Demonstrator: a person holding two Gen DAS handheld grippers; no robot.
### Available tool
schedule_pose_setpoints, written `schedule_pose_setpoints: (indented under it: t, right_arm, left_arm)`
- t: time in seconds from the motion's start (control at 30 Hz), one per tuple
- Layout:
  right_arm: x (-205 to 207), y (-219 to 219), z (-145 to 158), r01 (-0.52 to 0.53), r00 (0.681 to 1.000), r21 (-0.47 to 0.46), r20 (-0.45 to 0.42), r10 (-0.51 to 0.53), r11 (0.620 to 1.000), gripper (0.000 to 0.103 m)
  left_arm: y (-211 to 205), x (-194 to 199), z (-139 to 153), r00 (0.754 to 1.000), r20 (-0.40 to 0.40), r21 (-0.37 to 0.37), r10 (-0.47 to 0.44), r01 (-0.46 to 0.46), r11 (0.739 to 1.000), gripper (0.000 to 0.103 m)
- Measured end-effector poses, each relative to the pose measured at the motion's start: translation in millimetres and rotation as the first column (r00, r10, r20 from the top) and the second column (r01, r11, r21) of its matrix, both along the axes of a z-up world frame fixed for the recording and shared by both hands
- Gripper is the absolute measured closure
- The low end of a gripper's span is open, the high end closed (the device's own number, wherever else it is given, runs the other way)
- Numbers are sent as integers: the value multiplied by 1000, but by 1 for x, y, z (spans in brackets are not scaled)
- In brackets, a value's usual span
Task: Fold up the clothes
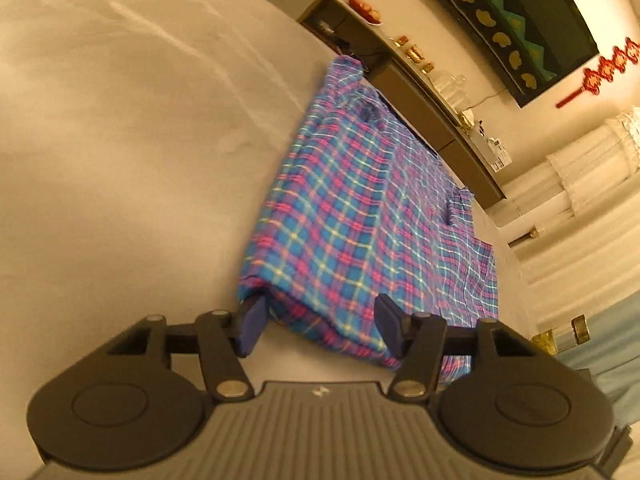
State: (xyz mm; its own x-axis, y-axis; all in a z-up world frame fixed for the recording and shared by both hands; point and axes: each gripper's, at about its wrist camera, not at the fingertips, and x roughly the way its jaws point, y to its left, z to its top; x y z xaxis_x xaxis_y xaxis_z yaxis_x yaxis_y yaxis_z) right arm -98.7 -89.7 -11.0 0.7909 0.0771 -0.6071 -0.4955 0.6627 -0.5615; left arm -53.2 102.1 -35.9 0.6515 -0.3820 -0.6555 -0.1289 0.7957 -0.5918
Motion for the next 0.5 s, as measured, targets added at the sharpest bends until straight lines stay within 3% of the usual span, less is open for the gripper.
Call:
schedule_pose_setpoints:
  t: [0.03, 0.1, 0.17, 0.33, 0.5]
  right_arm:
    - [0, 0, 1, 3, 1000, 8, -4, -2, 1000, 72]
    - [-2, -2, 4, 11, 1000, 41, -11, -11, 999, 78]
    - [-6, -4, 10, 11, 1000, 67, -12, -10, 998, 82]
    - [-11, -14, 9, 10, 994, 114, -106, 3, 993, 84]
    - [-2, -30, 26, 36, 968, 251, -250, 29, 967, 84]
  left_arm:
    - [-3, 0, 1, 1000, 19, 23, 0, -1, 1000, 100]
    - [-8, -3, 10, 996, 88, 71, -1, -5, 997, 101]
    - [-9, -26, 29, 971, 238, 70, -22, 5, 998, 101]
    - [10, -46, 10, 981, 196, 81, -4, -13, 997, 101]
    - [18, -58, -4, 987, 157, 146, -14, -9, 989, 101]
